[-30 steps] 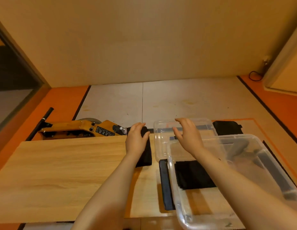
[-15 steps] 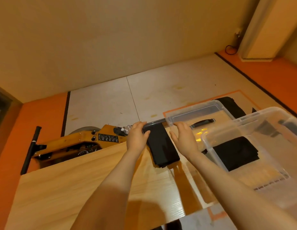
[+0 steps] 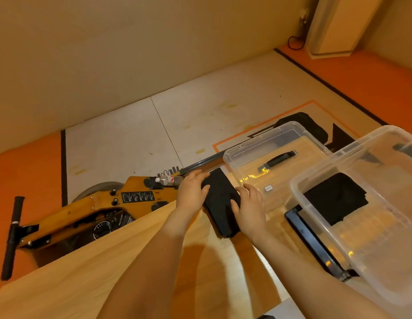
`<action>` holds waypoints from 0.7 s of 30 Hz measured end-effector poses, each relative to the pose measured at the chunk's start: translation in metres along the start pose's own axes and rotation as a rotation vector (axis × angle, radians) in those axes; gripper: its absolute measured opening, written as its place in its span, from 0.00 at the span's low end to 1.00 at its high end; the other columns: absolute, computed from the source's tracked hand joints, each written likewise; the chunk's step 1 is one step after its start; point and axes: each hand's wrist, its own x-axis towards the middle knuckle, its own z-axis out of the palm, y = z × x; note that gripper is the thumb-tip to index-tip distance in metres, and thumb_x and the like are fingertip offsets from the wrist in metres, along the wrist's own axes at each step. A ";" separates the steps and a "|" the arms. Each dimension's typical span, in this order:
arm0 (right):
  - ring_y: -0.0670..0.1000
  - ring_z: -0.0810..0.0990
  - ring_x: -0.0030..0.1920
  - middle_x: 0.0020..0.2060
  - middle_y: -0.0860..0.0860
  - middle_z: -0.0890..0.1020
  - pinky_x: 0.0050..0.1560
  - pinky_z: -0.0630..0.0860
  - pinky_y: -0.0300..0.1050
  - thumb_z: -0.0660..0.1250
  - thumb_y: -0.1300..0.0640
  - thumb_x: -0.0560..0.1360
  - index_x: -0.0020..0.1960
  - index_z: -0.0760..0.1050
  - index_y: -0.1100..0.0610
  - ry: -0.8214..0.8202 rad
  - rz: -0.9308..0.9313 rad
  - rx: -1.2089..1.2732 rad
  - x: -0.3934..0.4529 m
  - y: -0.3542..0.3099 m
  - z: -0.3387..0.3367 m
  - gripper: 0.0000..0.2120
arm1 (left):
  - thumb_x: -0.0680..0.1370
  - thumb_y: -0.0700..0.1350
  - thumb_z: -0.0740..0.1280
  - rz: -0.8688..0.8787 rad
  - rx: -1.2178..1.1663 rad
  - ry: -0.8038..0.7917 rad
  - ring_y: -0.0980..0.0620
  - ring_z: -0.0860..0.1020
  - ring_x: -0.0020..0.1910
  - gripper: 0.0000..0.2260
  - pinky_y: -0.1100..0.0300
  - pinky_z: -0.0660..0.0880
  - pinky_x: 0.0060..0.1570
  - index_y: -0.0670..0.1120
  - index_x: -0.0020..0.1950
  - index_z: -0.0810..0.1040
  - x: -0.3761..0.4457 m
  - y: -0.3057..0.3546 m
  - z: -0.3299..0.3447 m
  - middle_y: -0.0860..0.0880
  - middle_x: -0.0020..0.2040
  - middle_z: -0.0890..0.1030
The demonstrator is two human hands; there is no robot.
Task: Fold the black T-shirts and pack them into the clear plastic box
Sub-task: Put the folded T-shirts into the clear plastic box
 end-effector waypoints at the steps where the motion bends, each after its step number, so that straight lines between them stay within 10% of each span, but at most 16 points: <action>1: 0.54 0.65 0.70 0.69 0.54 0.70 0.71 0.63 0.52 0.64 0.51 0.80 0.70 0.70 0.54 0.004 0.019 -0.005 -0.001 -0.001 0.005 0.20 | 0.80 0.46 0.65 0.025 0.008 -0.021 0.50 0.66 0.71 0.19 0.53 0.65 0.69 0.51 0.71 0.72 0.004 -0.004 0.000 0.50 0.72 0.69; 21: 0.59 0.59 0.76 0.75 0.59 0.63 0.75 0.56 0.58 0.59 0.44 0.81 0.75 0.65 0.54 0.133 0.444 -0.104 -0.019 -0.012 0.099 0.26 | 0.82 0.49 0.59 0.487 0.134 -0.486 0.45 0.54 0.77 0.20 0.48 0.59 0.72 0.54 0.75 0.64 0.094 -0.050 0.039 0.47 0.79 0.55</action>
